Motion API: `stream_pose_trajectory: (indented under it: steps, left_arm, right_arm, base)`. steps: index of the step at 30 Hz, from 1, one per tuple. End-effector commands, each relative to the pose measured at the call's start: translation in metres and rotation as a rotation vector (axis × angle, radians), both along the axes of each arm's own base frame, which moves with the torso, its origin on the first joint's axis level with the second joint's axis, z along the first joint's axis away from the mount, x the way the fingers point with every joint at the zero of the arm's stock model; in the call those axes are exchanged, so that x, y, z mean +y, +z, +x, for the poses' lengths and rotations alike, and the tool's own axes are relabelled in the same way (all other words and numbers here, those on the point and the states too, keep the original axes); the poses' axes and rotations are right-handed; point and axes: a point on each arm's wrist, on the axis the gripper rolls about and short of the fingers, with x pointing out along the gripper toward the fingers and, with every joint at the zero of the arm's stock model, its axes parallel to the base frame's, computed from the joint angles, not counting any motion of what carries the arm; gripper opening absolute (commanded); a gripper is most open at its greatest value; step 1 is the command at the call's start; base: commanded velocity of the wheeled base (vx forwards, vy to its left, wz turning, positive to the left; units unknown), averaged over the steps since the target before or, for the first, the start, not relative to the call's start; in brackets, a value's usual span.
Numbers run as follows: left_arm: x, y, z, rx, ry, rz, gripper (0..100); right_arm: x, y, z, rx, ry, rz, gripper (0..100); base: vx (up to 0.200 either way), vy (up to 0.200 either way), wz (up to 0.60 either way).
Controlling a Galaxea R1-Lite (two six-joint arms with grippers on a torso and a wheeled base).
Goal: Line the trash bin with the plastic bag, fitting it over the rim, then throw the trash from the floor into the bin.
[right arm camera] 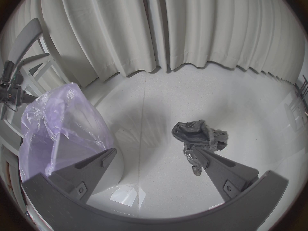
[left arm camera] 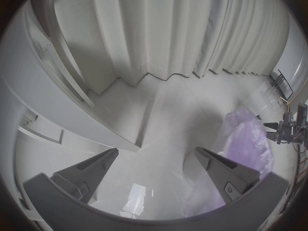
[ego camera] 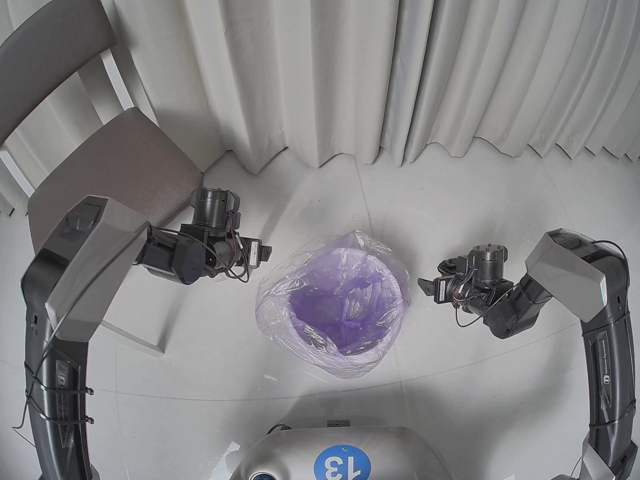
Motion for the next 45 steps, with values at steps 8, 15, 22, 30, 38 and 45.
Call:
stream_pose_trajectory:
  steps: [8,15,22,30,38,45]
  left_arm:
    - [-0.021,0.004,-0.109,0.061,-0.195,-0.018,100]
    - [-0.033,-0.023,-0.125,0.025,-0.246,-0.027,100]
    - [-0.044,-0.042,-0.103,0.028,-0.244,-0.012,100]
    - [-0.041,-0.04,-0.061,-0.026,-0.198,0.015,100]
    - [-0.023,-0.015,-0.034,-0.062,-0.142,-0.004,100]
    - [-0.025,-0.013,-0.023,-0.067,-0.135,-0.014,100]
  right_arm:
    - [-0.011,0.018,-0.028,-0.056,-0.022,0.005,100]
    - [-0.01,0.021,-0.042,-0.054,-0.011,-0.003,100]
    - [-0.007,0.024,-0.043,-0.059,-0.003,-0.003,100]
    - [-0.009,0.028,-0.037,-0.079,-0.009,0.001,100]
    - [-0.014,0.03,-0.03,-0.098,-0.022,0.005,100]
    - [-0.013,0.031,-0.022,-0.12,-0.023,0.01,100]
  base:
    - [0.0,0.0,0.0]
    - [0.0,0.0,0.0]
    - [0.0,0.0,0.0]
    - [0.0,0.0,0.0]
    - [0.0,0.0,0.0]
    - [0.0,0.0,0.0]
